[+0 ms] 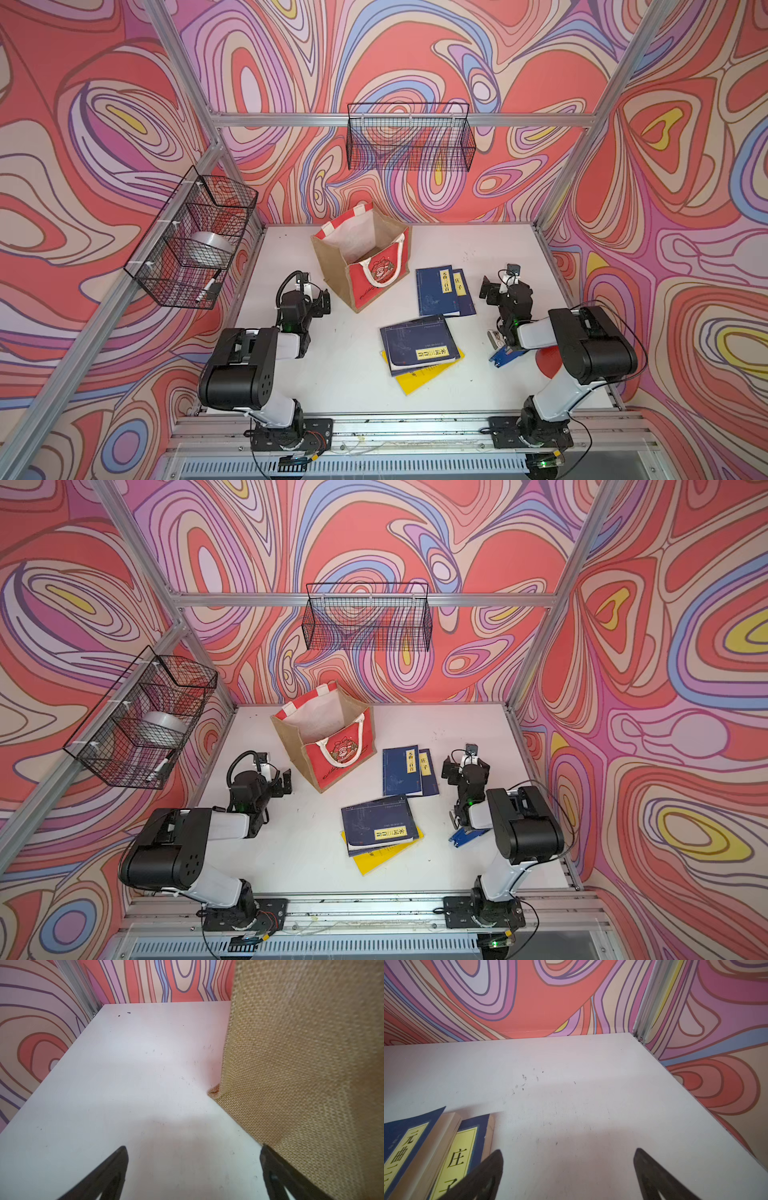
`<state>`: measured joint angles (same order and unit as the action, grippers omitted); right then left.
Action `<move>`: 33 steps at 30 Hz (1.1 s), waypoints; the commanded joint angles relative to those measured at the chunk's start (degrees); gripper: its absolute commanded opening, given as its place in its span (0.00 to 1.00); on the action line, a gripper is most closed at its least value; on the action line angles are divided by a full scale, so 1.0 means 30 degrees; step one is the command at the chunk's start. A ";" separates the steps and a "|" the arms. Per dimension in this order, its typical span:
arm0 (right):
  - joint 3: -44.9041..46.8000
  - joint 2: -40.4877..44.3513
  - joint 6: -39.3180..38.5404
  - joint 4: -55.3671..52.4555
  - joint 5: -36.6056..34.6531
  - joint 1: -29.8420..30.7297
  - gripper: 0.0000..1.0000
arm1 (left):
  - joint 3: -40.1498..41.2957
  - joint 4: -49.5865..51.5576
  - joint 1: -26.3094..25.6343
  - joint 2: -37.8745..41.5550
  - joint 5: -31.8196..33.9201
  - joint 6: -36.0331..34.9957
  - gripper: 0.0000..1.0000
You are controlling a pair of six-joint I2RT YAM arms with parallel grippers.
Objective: Put the books into the canvas bag
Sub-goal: Adjust the book on the book.
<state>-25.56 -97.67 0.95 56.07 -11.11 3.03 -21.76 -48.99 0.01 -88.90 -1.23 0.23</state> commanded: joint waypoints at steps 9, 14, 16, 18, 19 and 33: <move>-0.0299 -0.0198 0.0037 -0.0059 0.0035 -0.0076 0.98 | -0.0129 -0.0193 0.0113 0.0269 -0.0258 0.0163 1.00; -0.0300 -0.0198 0.0048 -0.0059 0.0026 -0.0097 0.98 | -0.0115 -0.0195 0.0105 0.0250 -0.0254 0.0185 1.00; -0.0298 -0.0198 0.0057 -0.0059 0.0038 -0.0096 0.98 | -0.0130 -0.0193 0.0091 0.0264 -0.0288 0.0130 1.00; -0.0298 -0.0198 0.0059 -0.0058 0.0031 -0.0094 0.98 | -0.0129 -0.0193 0.0105 0.0259 -0.0248 0.0143 1.00; -0.0327 -0.0198 0.0035 -0.0080 0.0030 -0.0087 0.98 | -0.0130 -0.0174 0.0089 0.0247 -0.0224 0.0163 1.00; -0.0327 -0.0198 0.0075 -0.0095 0.0060 -0.0109 0.98 | -0.0110 0.1367 -0.0695 0.2029 0.3950 0.0599 1.00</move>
<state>-25.61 -97.67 0.97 55.96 -11.11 2.96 -21.26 -47.83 -0.73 -85.60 3.60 1.13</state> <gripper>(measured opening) 0.982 0.999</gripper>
